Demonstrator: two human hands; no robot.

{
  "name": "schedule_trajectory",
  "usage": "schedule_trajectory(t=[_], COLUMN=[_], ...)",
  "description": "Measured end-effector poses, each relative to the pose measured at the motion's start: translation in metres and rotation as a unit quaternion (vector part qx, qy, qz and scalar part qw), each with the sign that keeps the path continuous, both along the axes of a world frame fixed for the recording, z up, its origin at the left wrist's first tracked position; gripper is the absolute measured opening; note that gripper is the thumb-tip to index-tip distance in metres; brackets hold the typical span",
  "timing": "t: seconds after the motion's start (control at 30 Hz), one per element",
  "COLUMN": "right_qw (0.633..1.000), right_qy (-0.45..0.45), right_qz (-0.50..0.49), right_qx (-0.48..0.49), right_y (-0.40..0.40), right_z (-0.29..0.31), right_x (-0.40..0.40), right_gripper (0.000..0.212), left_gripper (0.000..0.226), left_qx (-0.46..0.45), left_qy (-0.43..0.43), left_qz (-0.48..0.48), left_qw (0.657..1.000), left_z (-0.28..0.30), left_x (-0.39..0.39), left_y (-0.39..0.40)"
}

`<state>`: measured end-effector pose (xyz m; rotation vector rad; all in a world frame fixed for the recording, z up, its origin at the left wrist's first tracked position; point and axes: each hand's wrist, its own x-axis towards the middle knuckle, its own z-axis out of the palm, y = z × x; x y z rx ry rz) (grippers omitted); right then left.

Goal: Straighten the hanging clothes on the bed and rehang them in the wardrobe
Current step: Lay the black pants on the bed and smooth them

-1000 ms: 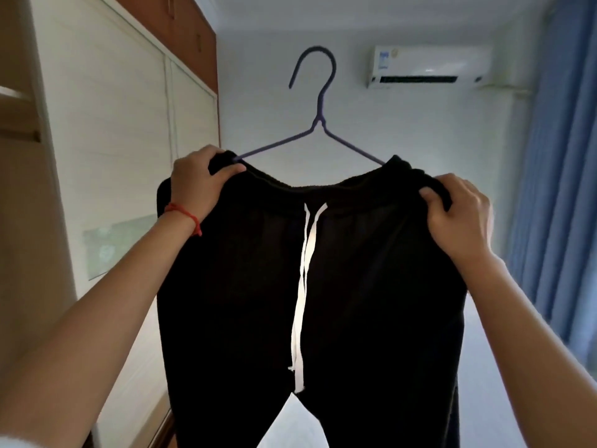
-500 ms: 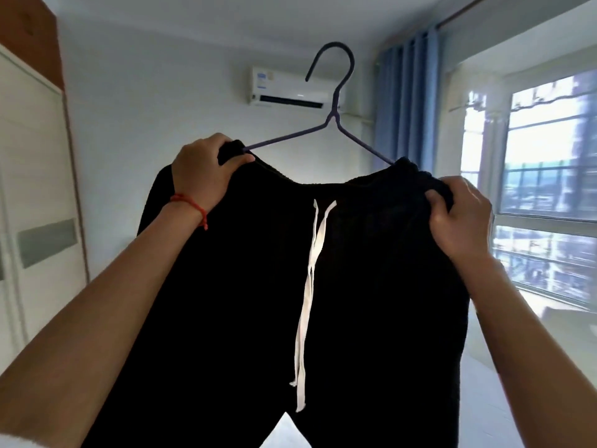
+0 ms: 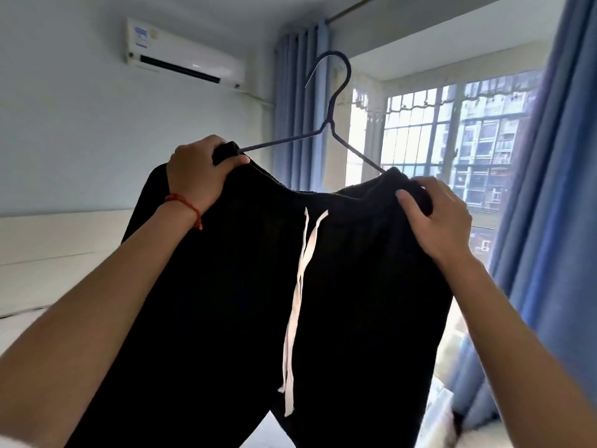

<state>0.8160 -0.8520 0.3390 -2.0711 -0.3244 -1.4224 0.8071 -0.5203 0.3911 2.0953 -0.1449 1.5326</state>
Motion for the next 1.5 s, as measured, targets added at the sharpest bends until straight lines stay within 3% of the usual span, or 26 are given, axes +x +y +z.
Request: schedule_trajectory(t=[0.2,0.57,1.07,1.5], right_qw=[1.0,0.993,0.963,0.917], right_qy=[-0.013,0.087,0.263,0.376], right_qz=[-0.019,-0.067,-0.019,0.116], right_qx=[-0.003,-0.033,-0.055,-0.057], right_y=[-0.102,-0.207,-0.233,-0.23], right_z=[-0.008,-0.057,-0.196,-0.304], right_x=[0.021,0.124,0.353,0.607], right_gripper=[0.025,0.024,0.018,0.017], left_gripper=[0.041,0.038,0.03,0.024], left_qx=[-0.022,-0.015,-0.038,-0.178], left_qy=[0.038,0.129,0.301,0.403], left_qz=[-0.044,-0.076,-0.097,0.046], left_qw=[0.998,0.989,0.948,0.897], left_z=[-0.025,-0.104,-0.275,-0.391], left_x=[0.039,0.156,0.361,0.516], left_y=[-0.101,-0.2,-0.222,-0.247])
